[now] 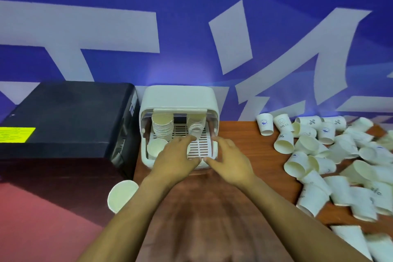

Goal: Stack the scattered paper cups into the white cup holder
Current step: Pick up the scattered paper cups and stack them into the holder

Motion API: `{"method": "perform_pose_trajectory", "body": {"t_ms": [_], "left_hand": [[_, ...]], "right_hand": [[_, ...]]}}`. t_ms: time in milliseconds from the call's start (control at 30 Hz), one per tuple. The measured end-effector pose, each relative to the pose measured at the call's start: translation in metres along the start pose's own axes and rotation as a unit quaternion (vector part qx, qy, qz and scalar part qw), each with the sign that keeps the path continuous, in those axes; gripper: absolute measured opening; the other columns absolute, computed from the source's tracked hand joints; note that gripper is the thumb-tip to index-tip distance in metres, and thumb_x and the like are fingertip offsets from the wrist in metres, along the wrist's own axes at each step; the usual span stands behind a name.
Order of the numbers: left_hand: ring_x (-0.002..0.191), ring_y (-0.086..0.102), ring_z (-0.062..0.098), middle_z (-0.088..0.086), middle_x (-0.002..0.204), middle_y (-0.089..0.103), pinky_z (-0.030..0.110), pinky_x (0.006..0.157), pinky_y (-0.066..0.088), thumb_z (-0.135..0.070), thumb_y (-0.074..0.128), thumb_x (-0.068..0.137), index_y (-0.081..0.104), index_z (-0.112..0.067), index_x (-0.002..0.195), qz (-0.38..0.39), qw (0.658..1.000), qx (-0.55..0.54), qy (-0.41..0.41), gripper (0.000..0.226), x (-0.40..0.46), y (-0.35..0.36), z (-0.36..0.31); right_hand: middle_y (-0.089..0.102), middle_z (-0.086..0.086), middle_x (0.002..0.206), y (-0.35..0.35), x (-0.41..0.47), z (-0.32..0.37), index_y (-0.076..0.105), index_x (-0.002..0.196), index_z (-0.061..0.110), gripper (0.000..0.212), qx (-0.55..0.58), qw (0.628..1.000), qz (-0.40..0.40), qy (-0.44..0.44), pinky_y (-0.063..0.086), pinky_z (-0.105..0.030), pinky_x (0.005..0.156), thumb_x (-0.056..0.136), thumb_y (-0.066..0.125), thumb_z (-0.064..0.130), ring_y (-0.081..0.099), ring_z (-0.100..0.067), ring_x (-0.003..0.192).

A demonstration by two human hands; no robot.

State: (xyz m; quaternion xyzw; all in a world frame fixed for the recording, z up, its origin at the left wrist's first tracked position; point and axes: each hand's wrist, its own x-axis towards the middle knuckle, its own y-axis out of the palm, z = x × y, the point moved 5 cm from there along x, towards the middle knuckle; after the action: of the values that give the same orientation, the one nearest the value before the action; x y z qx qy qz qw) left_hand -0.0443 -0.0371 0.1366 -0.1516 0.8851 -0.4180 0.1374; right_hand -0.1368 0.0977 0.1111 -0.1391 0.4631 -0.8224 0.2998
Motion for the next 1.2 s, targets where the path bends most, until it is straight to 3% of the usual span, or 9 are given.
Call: {"method": "perform_pose_trajectory", "body": {"t_ms": [233,400,667,800,933,1000,1200], "left_hand": [[0.125,0.047,0.019,-0.002,0.135,0.047,0.034,0.102,0.041,-0.038,0.066,0.083,0.046,-0.03,0.136,-0.017,1.0,0.0,-0.001,0.057,-0.034,0.055,-0.077],[0.121,0.049,0.02,0.0,0.132,0.048,0.034,0.102,0.041,-0.036,0.066,0.084,0.046,-0.028,0.134,-0.002,1.0,0.01,0.003,0.054,-0.057,0.127,-0.152],[0.123,0.048,0.022,-0.001,0.136,0.045,0.039,0.101,0.042,-0.037,0.062,0.085,0.043,-0.031,0.137,0.069,0.997,-0.005,-0.038,0.055,-0.073,0.259,-0.247],[0.123,0.047,0.024,0.004,0.137,0.045,0.039,0.101,0.042,-0.044,0.059,0.086,0.038,-0.027,0.141,0.104,0.992,-0.011,-0.069,0.062,-0.069,0.311,-0.273],[0.12,0.049,0.027,0.006,0.134,0.046,0.036,0.097,0.043,-0.052,0.055,0.086,0.035,-0.026,0.139,0.138,0.984,-0.008,-0.108,0.062,-0.061,0.355,-0.285],[0.11,0.056,0.027,0.006,0.125,0.052,0.042,0.093,0.048,-0.056,0.054,0.083,0.035,-0.025,0.136,0.158,0.979,-0.017,-0.131,0.064,-0.058,0.375,-0.286],[0.114,0.055,0.026,0.008,0.126,0.054,0.042,0.093,0.048,-0.064,0.054,0.082,0.038,-0.017,0.131,0.182,0.965,-0.005,-0.188,0.069,-0.055,0.423,-0.282]], "right_hand": [[0.041,0.008,0.143,-0.059,-0.058,-0.065,0.036,0.139,0.034,0.063,0.003,1.0,-0.025,-0.012,0.047,-0.038,0.097,0.084,0.059,0.052,0.048,-0.016,0.125],[0.046,0.006,0.138,-0.103,-0.111,-0.154,0.038,0.137,0.031,0.062,0.021,0.999,-0.038,-0.007,0.045,-0.033,0.095,0.083,0.06,0.052,0.047,-0.013,0.123],[0.048,0.004,0.134,-0.146,-0.187,-0.298,0.036,0.139,0.031,0.059,0.016,0.997,0.016,0.069,0.045,-0.037,0.092,0.086,0.059,0.044,0.05,-0.016,0.119],[0.047,0.002,0.134,-0.161,-0.211,-0.354,0.035,0.139,0.03,0.056,-0.006,0.993,0.034,0.111,0.043,-0.033,0.086,0.088,0.056,0.038,0.049,-0.018,0.119],[0.049,-0.001,0.134,-0.161,-0.224,-0.399,0.038,0.137,0.026,0.055,0.006,0.987,0.056,0.153,0.045,-0.036,0.091,0.087,0.058,0.037,0.05,-0.018,0.118],[0.047,-0.001,0.133,-0.157,-0.231,-0.416,0.037,0.138,0.026,0.058,0.013,0.982,0.065,0.177,0.044,-0.034,0.091,0.086,0.06,0.039,0.048,-0.02,0.117],[0.038,-0.001,0.141,-0.135,-0.243,-0.454,0.027,0.145,0.026,0.076,-0.005,0.97,0.118,0.213,0.039,-0.036,0.097,0.081,0.063,0.048,0.041,-0.024,0.127]]}}
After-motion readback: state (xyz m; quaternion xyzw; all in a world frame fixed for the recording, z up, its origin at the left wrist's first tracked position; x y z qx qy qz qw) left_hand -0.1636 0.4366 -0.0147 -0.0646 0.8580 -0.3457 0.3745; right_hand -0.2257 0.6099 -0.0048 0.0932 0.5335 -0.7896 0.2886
